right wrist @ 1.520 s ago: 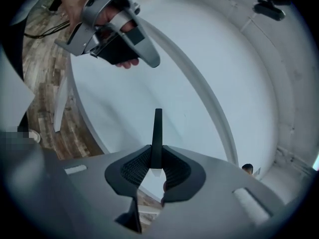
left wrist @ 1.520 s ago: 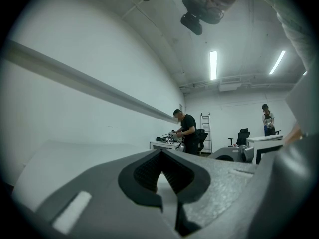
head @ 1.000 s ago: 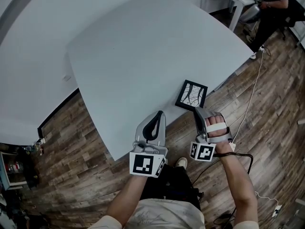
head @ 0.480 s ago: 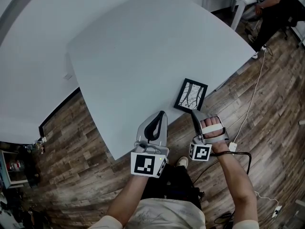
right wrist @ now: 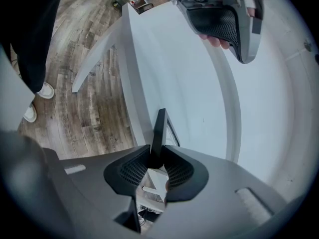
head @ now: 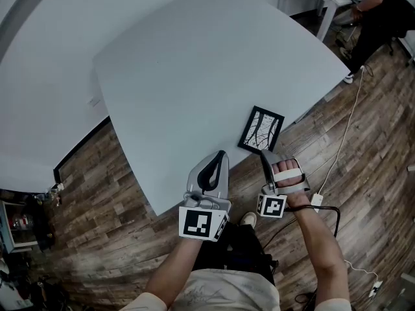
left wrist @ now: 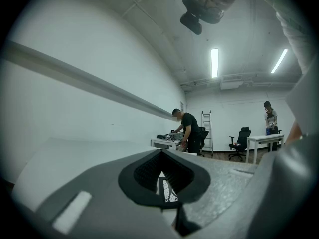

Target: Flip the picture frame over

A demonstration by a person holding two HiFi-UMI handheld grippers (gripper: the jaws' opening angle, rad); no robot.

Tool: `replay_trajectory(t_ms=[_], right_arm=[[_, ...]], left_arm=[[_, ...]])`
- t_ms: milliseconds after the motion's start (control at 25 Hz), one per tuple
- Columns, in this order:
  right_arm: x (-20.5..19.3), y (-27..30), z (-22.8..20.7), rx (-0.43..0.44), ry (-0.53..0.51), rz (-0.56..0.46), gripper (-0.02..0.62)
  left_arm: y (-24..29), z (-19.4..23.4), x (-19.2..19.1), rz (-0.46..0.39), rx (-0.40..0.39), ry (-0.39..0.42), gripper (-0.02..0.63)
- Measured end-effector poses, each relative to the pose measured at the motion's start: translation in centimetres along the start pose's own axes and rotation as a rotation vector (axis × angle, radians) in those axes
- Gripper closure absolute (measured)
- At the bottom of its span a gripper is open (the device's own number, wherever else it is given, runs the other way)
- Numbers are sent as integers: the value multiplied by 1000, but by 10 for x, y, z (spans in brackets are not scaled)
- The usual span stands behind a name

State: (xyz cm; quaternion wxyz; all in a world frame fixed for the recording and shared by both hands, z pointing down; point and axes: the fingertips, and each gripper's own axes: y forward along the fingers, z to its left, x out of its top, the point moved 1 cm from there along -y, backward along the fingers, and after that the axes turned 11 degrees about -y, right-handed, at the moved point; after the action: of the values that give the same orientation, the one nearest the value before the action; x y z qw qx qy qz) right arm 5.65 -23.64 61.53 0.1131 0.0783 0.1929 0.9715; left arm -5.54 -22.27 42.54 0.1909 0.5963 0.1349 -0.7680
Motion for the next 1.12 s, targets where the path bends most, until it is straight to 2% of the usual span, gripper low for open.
replay_trajectory(t_ms=[360,520,720,1120], right_arm=[[0,3,-1,-10,43,-1,479],[0,4,3,13,55,4,472],[-1,5,15,81,66,17,372],[-6,-4,3,70,154,27,337]], left_arm=[[0,1,-3,6,4,0,606],[0,2,-3,8,6,-3,606],[0,2,-2,4,2,-3,606],[1,0,4,-5,-7,-1,606]])
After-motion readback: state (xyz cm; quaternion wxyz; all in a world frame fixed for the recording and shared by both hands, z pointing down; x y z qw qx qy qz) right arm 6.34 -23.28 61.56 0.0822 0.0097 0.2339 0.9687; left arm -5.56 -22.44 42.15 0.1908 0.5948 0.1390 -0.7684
